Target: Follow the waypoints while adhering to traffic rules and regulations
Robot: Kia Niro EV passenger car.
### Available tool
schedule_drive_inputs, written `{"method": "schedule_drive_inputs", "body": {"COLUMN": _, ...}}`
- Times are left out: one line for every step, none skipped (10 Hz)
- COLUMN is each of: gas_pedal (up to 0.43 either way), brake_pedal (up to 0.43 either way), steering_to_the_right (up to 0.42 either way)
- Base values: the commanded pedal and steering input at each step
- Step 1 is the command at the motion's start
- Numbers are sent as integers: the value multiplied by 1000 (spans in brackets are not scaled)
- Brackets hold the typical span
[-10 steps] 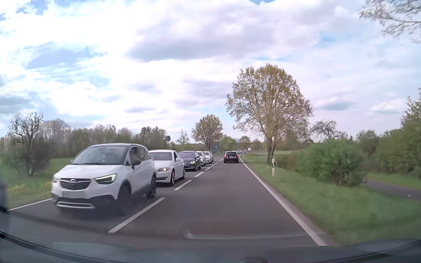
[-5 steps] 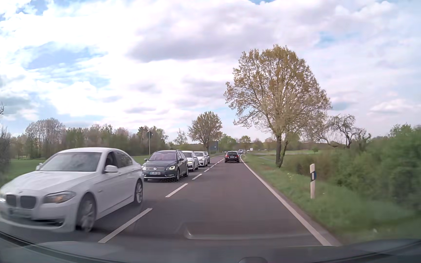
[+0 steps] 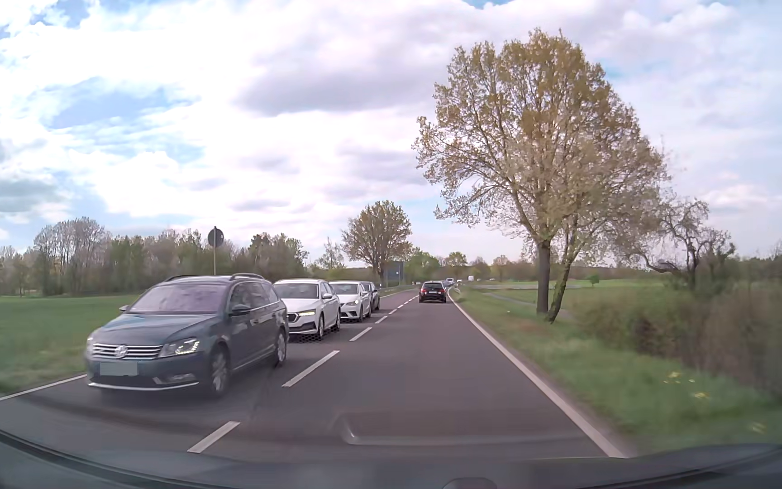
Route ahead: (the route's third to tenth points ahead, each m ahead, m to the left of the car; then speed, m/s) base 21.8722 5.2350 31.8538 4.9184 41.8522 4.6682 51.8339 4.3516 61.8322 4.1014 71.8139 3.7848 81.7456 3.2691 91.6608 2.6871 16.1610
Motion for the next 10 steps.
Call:
{"method": "schedule_drive_inputs", "body": {"gas_pedal": 220, "brake_pedal": 0, "steering_to_the_right": 1}}
{"method": "schedule_drive_inputs", "body": {"gas_pedal": 220, "brake_pedal": 0, "steering_to_the_right": 1}}
{"method": "schedule_drive_inputs", "body": {"gas_pedal": 220, "brake_pedal": 0, "steering_to_the_right": 1}}
{"method": "schedule_drive_inputs", "body": {"gas_pedal": 220, "brake_pedal": 0, "steering_to_the_right": 1}}
{"method": "schedule_drive_inputs", "body": {"gas_pedal": 220, "brake_pedal": 0, "steering_to_the_right": 1}}
{"method": "schedule_drive_inputs", "body": {"gas_pedal": 220, "brake_pedal": 0, "steering_to_the_right": 1}}
{"method": "schedule_drive_inputs", "body": {"gas_pedal": 220, "brake_pedal": 0, "steering_to_the_right": 1}}
{"method": "schedule_drive_inputs", "body": {"gas_pedal": 220, "brake_pedal": 0, "steering_to_the_right": 1}}
{"method": "schedule_drive_inputs", "body": {"gas_pedal": 220, "brake_pedal": 0, "steering_to_the_right": 1}}
{"method": "schedule_drive_inputs", "body": {"gas_pedal": 220, "brake_pedal": 0, "steering_to_the_right": 1}}
